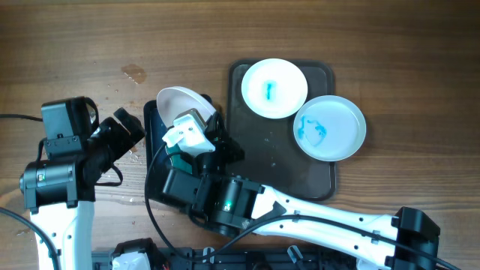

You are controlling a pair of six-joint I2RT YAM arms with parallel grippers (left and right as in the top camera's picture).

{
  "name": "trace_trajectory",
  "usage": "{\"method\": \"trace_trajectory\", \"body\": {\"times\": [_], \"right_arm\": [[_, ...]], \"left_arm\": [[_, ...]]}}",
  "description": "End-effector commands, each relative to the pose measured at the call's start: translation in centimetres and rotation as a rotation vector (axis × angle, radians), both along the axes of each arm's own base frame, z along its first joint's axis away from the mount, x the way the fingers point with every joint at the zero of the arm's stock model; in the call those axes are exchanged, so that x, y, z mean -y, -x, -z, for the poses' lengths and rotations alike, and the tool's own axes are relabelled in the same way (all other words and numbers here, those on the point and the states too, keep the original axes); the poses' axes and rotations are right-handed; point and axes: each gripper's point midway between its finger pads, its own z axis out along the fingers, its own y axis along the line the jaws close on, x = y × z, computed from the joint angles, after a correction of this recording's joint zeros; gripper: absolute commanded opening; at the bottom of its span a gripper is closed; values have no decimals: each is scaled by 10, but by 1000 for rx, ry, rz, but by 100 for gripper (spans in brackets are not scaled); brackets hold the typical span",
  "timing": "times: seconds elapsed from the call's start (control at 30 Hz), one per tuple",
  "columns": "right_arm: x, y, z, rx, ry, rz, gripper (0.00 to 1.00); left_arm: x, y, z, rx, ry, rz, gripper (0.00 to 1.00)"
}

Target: Clean dirty plates on tray and stack at the side

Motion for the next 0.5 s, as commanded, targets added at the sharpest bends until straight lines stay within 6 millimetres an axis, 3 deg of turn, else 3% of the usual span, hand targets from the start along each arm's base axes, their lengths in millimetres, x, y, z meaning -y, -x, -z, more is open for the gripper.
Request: {"method": "trace_trajectory", "body": {"times": [0.0, 0.03, 0.13, 0.27, 0.33, 0.47], "right_arm": [[1, -8, 10, -113, -132, -8, 4], [5, -12, 34, -244, -214, 4, 4], [50, -28, 92, -636, -486, 222, 4], [98, -34, 125, -1008, -627, 322, 4], [125, -28, 145, -1086, -634, 406, 4], [140, 11, 208, -1247, -718, 565, 4]], "left_arm": [[-2, -2, -3, 7, -2, -1, 100], [-2, -2, -3, 7, -2, -1, 100], [-2, -2, -3, 7, -2, -1, 100], [-2, -2, -3, 7, -2, -1, 100], [-2, -2, -3, 8, -2, -1, 100], [-2, -2, -3, 7, -2, -1, 100]]}}
